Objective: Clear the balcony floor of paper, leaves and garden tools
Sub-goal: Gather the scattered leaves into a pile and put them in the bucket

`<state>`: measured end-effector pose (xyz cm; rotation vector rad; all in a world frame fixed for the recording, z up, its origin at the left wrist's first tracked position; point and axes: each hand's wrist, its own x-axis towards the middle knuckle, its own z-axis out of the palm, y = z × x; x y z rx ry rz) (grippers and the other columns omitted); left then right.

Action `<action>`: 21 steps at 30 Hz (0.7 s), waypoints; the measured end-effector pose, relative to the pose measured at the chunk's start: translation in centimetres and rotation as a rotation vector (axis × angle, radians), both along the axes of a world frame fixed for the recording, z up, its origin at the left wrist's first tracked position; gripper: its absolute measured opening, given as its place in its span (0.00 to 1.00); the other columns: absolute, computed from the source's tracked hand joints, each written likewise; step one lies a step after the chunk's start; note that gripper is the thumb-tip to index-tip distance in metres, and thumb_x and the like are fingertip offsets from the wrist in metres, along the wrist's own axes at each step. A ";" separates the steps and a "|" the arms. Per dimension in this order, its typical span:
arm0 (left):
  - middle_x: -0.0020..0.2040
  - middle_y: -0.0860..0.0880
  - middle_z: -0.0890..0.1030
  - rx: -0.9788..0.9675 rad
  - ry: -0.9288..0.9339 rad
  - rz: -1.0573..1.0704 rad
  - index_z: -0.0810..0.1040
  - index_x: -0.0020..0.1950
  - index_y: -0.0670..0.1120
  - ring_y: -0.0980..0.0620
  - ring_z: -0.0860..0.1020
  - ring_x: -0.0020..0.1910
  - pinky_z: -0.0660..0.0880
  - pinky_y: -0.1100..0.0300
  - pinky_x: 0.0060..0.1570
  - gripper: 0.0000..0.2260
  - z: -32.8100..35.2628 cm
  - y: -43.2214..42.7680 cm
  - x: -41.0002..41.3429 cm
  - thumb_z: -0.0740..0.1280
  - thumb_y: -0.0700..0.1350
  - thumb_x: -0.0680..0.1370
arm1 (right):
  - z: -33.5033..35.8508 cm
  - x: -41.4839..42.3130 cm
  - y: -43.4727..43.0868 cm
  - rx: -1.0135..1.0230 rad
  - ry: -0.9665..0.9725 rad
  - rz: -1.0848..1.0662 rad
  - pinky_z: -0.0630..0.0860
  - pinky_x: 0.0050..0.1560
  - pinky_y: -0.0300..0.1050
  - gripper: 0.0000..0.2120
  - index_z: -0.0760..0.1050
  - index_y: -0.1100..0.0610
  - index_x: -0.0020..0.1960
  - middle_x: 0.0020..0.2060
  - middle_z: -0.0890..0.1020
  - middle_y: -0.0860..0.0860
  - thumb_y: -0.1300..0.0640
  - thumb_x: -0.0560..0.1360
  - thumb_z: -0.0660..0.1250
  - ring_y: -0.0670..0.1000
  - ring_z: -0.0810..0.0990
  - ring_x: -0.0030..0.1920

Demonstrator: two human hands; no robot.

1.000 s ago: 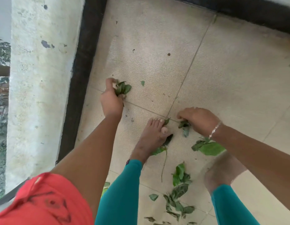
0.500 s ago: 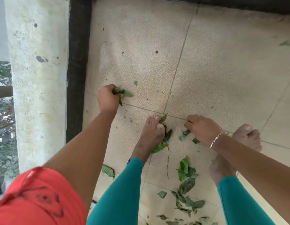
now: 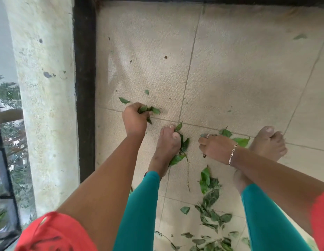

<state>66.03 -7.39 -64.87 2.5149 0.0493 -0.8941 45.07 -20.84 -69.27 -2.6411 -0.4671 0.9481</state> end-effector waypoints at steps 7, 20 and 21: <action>0.35 0.37 0.80 -0.007 0.083 -0.155 0.78 0.37 0.37 0.40 0.77 0.34 0.77 0.49 0.38 0.03 6.7 -4.6 -3.3 0.71 0.32 0.69 | 7.2 -1.6 -4.0 0.108 -0.279 -0.471 0.71 0.21 0.33 0.14 0.76 0.55 0.29 0.31 0.79 0.51 0.63 0.61 0.52 0.51 0.79 0.29; 0.28 0.42 0.78 -0.209 0.239 -0.468 0.75 0.32 0.40 0.45 0.78 0.28 0.79 0.47 0.36 0.09 18.4 -27.7 -16.3 0.71 0.30 0.69 | 21.2 -13.9 -17.4 -0.048 -0.503 -1.186 0.71 0.36 0.36 0.14 0.77 0.54 0.32 0.34 0.79 0.50 0.63 0.62 0.53 0.50 0.80 0.33; 0.29 0.40 0.79 -0.213 0.250 -0.478 0.76 0.33 0.38 0.42 0.78 0.30 0.79 0.43 0.38 0.08 18.8 -29.2 -17.5 0.71 0.30 0.69 | 21.8 -15.1 -18.3 -0.051 -0.503 -1.232 0.72 0.35 0.37 0.14 0.77 0.54 0.32 0.34 0.78 0.50 0.64 0.61 0.53 0.51 0.80 0.33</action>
